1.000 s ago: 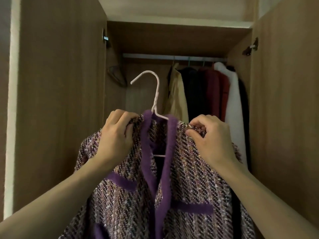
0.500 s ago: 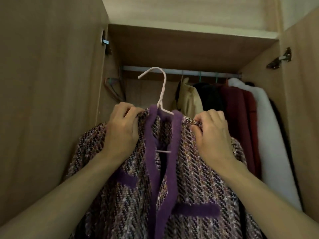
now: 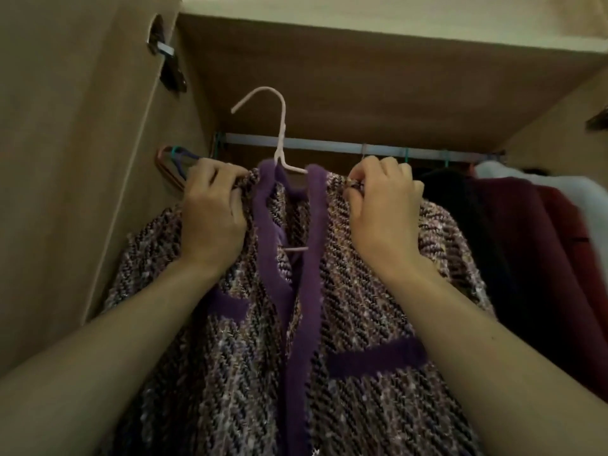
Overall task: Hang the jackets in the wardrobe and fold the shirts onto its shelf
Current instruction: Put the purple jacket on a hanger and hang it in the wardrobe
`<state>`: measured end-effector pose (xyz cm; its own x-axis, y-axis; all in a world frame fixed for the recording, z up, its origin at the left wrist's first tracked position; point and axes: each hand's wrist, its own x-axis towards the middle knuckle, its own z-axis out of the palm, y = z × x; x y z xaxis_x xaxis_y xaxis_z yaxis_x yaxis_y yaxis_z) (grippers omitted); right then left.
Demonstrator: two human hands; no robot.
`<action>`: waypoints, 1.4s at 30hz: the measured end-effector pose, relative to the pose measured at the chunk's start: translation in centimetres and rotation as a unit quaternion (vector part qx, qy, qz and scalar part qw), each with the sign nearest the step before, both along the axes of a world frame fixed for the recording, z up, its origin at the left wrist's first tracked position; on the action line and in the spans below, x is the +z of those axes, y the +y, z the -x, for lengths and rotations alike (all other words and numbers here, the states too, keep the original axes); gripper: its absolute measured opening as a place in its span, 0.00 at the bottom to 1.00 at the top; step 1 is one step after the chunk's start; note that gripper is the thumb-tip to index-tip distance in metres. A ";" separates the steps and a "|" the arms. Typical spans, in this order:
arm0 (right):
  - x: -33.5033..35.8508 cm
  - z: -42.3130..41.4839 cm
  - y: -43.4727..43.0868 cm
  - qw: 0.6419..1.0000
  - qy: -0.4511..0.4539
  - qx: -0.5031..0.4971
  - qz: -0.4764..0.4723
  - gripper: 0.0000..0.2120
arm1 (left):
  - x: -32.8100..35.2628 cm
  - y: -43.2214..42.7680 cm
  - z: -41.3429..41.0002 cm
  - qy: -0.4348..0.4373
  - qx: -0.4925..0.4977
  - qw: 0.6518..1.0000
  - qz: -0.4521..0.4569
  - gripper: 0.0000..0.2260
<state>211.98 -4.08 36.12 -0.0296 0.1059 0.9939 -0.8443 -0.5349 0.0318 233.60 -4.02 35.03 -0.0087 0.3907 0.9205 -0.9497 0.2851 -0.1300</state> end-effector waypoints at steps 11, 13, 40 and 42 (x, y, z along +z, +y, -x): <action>3.6 -0.8 -9.8 1.000 -0.011 0.003 -0.001 0.06 | 5.9 -10.7 -1.1 -0.030 0.013 0.999 -0.019 0.10; 4.0 -0.1 -11.1 1.000 -0.010 -0.020 0.001 0.06 | 6.8 -12.8 -0.5 -0.036 0.010 0.999 -0.020 0.09; 15.7 1.2 -21.2 0.967 0.016 -0.253 -0.009 0.14 | 20.1 -33.1 4.9 -0.050 -0.179 0.980 -0.074 0.10; 15.5 1.4 -21.4 0.966 0.019 -0.256 -0.010 0.16 | 19.9 -33.6 5.5 -0.057 -0.194 0.976 -0.084 0.11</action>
